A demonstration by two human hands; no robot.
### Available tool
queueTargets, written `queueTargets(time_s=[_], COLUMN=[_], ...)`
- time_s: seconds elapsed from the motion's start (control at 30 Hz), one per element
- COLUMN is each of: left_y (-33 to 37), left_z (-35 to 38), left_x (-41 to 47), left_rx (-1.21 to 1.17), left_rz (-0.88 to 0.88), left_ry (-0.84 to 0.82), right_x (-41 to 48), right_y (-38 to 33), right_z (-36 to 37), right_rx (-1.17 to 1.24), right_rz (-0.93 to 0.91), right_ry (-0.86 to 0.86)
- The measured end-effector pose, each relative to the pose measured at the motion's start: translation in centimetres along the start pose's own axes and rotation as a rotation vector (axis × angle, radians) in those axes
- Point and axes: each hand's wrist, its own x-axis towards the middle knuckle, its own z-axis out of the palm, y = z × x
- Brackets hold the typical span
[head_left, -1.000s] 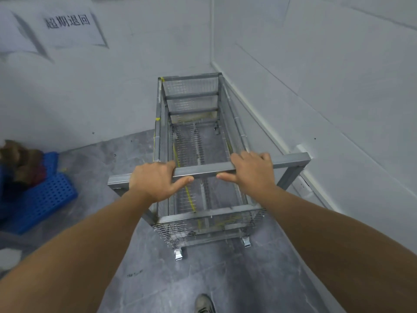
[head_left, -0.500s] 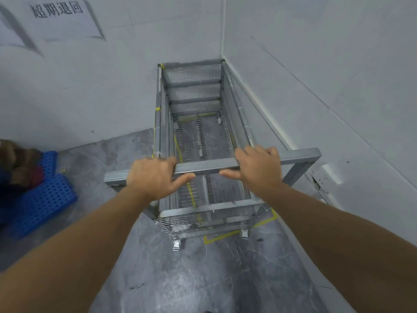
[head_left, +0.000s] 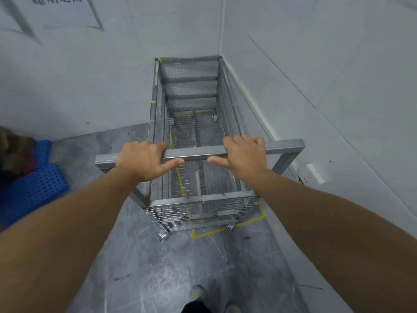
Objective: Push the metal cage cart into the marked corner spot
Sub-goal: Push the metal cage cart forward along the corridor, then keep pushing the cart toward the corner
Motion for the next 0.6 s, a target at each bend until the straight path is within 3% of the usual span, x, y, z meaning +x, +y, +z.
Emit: queueTargets(time_s=[0.6], left_y=[-3.3], left_z=[-0.3], left_x=[-2.0], left_rx=[-0.006], left_rz=[-0.008], left_ry=[-0.039], right_x=[-0.3], right_y=[-3.8], right_z=[-1.7], right_rx=[0.051], right_rz=[0.008], right_ry=[-0.112])
